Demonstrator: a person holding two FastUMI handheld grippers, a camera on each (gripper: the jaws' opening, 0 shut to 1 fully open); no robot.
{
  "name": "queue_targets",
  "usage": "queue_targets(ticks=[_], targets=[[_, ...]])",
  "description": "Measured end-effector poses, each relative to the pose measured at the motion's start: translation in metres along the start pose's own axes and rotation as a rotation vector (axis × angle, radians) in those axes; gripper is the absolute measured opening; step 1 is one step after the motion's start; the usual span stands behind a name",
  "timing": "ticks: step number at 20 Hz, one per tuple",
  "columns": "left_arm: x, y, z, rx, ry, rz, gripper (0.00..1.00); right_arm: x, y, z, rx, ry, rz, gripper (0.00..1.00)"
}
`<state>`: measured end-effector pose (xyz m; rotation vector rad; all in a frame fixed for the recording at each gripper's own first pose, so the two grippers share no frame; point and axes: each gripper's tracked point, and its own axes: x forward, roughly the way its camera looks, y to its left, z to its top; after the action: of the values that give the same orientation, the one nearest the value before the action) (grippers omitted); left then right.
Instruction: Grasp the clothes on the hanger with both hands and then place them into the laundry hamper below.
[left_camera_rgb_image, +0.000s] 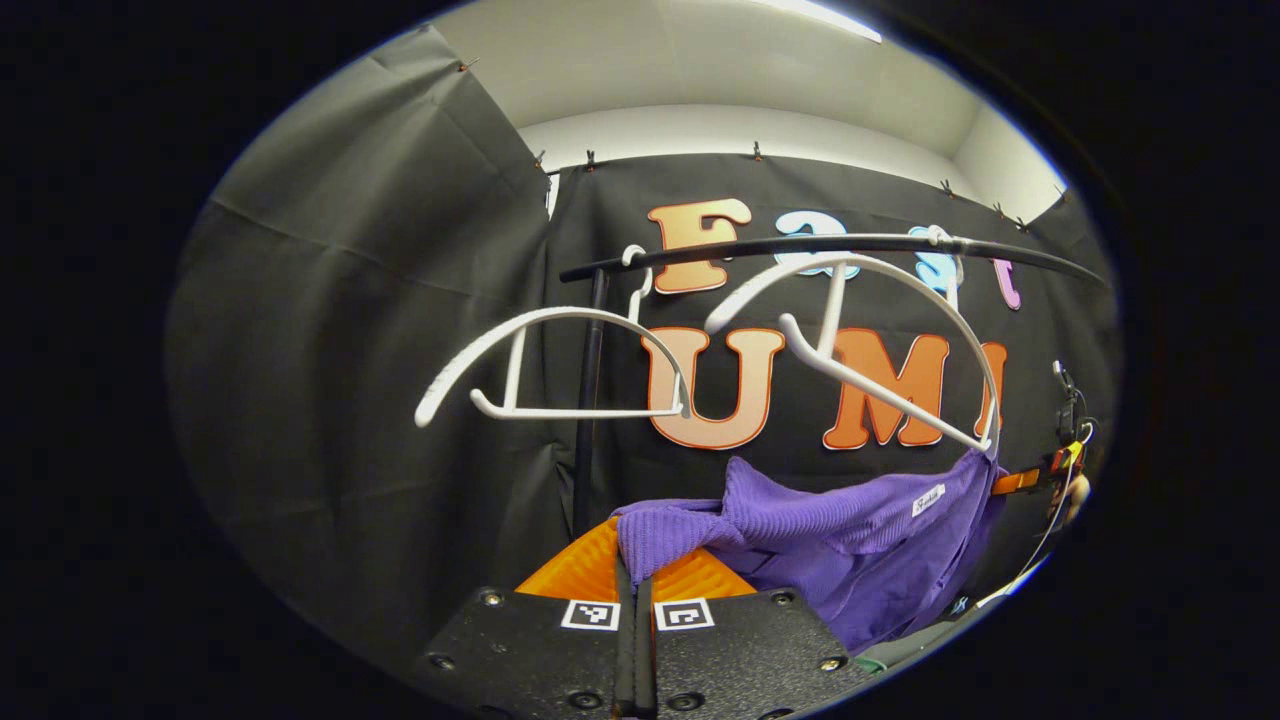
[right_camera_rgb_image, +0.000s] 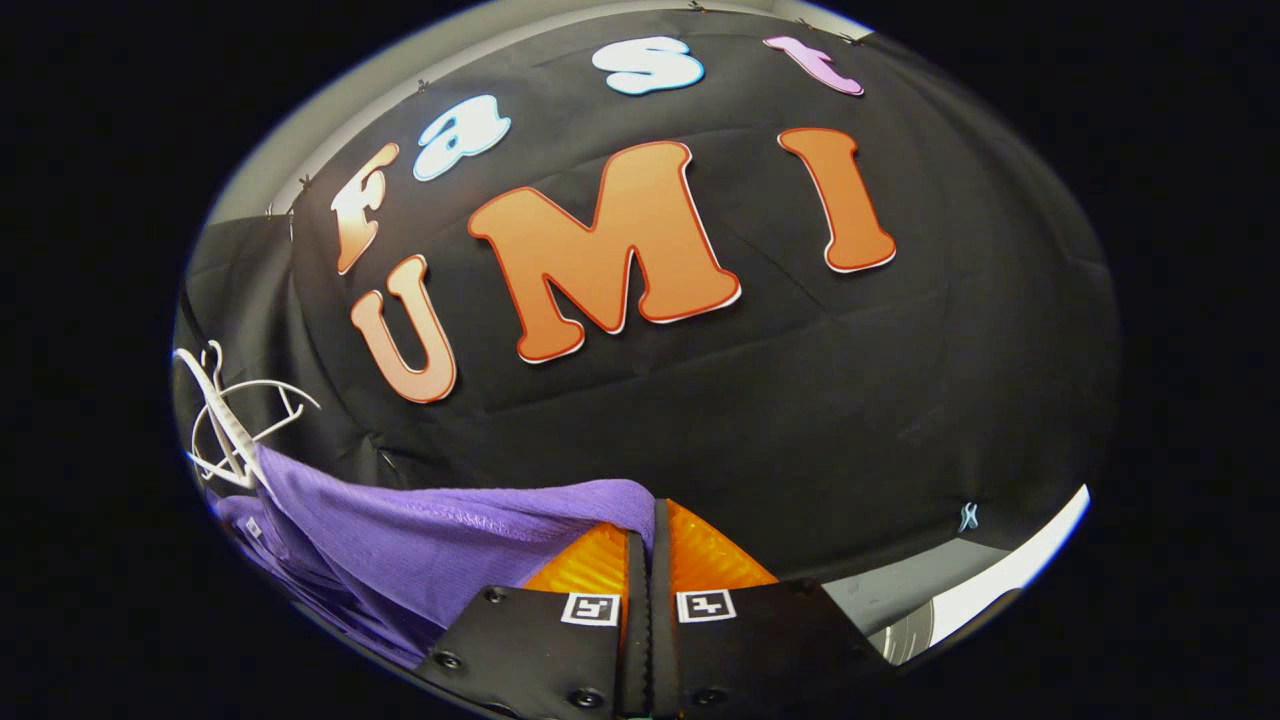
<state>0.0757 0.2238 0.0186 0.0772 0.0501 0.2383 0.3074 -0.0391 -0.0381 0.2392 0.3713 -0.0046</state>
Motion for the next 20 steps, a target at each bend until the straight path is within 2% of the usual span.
queue_targets(ticks=[4,8,15,20], targets=[[0.000,-0.006,-0.011,-0.029,0.032,-0.028,0.00,-0.012,-0.001,-0.012,0.005,0.019,0.011,0.07],[-0.015,-0.023,-0.025,0.005,0.040,-0.043,0.00,-0.038,0.006,-0.026,-0.043,0.001,0.019,0.07],[-0.025,-0.080,-0.049,0.004,0.086,-0.144,0.00,-0.087,0.031,-0.066,-0.094,-0.008,0.071,0.07],[-0.039,-0.129,-0.064,-0.053,0.116,-0.215,0.00,-0.114,0.039,-0.093,-0.119,-0.026,0.079,0.08]])
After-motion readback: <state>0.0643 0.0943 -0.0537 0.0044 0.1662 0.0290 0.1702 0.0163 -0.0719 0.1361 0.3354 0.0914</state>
